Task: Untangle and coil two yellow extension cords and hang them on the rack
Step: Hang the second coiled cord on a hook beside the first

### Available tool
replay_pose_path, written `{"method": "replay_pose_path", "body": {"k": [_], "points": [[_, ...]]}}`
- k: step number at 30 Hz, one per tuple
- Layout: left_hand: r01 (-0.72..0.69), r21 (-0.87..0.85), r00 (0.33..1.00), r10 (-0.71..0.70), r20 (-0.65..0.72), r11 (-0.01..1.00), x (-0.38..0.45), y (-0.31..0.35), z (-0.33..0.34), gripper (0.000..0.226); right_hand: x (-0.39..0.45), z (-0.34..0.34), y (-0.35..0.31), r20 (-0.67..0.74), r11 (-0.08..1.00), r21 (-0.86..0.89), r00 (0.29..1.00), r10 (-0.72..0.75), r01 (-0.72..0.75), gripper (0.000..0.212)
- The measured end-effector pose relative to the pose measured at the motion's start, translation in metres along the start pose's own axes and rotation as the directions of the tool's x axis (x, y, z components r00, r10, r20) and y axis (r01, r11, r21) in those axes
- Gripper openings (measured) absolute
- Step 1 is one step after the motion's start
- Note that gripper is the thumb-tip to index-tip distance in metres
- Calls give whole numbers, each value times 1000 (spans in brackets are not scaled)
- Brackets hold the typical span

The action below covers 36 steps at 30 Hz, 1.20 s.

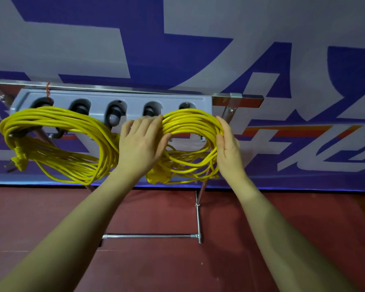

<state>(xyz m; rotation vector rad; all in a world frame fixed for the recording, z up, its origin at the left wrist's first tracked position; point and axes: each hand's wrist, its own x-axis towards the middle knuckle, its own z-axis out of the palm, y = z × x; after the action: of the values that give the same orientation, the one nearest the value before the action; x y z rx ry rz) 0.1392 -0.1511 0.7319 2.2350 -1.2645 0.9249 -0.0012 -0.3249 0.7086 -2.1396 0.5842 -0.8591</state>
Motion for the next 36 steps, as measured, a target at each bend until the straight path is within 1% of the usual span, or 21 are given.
{"method": "replay_pose_path", "body": {"k": [2, 4, 6, 8, 10, 11, 12, 13, 14, 15, 16, 17, 20, 22, 24, 27, 29, 31, 33, 35, 36], "points": [[-26, 110, 1000, 26, -4, 994, -4, -1, 5, 45, -1, 1, 0, 24, 999, -24, 999, -30, 31, 46], [-32, 158, 999, 33, -2, 987, -13, -2, 9, 47, -1, 1, 1, 26, 998, -28, 998, -51, 52, 45], [-14, 140, 999, 9, 33, 990, -24, 0, 12, 49, -2, 1, -1, 6, 999, -22, 999, -39, 39, 45], [22, 119, 997, -30, 69, 993, -32, 5, 12, 52, -4, -1, -6, -19, 995, -92, 999, -50, 48, 48], [59, 128, 997, -65, 50, 990, -38, 9, 7, 54, -4, -2, -9, -12, 985, -155, 997, -78, 75, 59], [54, 126, 998, -56, 15, 991, -42, 13, 5, 55, -4, -3, -11, -7, 981, -174, 996, -85, 82, 63], [11, 112, 1000, -8, -24, 994, -45, 18, 2, 55, -2, -3, -10, -7, 977, -191, 995, -96, 92, 64], [-72, 90, 996, 76, -43, 993, -47, 26, 1, 56, 1, -3, -9, -8, 972, -210, 993, -114, 110, 65], [-170, 65, 985, 171, -21, 983, -46, 35, 2, 57, 4, -4, -9, -8, 965, -229, 991, -133, 128, 67], [-254, 43, 967, 252, 40, 966, -43, 46, 5, 60, 7, -4, -8, -7, 957, -250, 988, -153, 146, 69], [-299, 29, 948, 294, 123, 954, -38, 57, 11, 65, 9, -6, -8, -5, 949, -271, 986, -169, 162, 71], [-297, 38, 937, 284, 206, 954, -33, 66, 18, 71, 10, -7, -9, -1, 942, -290, 984, -177, 169, 72], [-179, 190, 899, 83, 429, 965, -25, 83, 37, 84, 13, -12, -9, 49, 922, -332, 980, -193, 198, 70], [-170, 249, 883, 35, 467, 953, -29, 87, 49, 87, 13, -13, -8, 91, 918, -335, 977, -191, 211, 70], [-194, 221, 905, 88, 416, 956, -33, 89, 59, 84, 17, -11, -6, 111, 922, -329, 978, -178, 205, 66], [-207, 106, 931, 162, 326, 973, -36, 92, 69, 81, 22, -7, -4, 109, 912, -346, 975, -195, 221, 63], [-200, 36, 942, 182, 283, 979, -41, 95, 70, 78, 23, -6, -2, 118, 909, -339, 970, -214, 242, 64], [-171, 10, 951, 162, 264, 985, -46, 96, 71, 72, 23, -7, -1, 131, 918, -304, 966, -225, 255, 72], [-164, 18, 951, 153, 267, 986, -47, 94, 70, 61, 22, -5, -1, 127, 930, -261, 965, -231, 257, 78], [-182, 27, 956, 170, 238, 983, -46, 92, 68, 43, 22, -2, 1, 120, 956, -191, 972, -204, 224, 80], [-189, 14, 958, 181, 221, 982, -47, 90, 67, 43, 22, 0, 4, 120, 972, -142, 978, -173, 189, 77]]}}
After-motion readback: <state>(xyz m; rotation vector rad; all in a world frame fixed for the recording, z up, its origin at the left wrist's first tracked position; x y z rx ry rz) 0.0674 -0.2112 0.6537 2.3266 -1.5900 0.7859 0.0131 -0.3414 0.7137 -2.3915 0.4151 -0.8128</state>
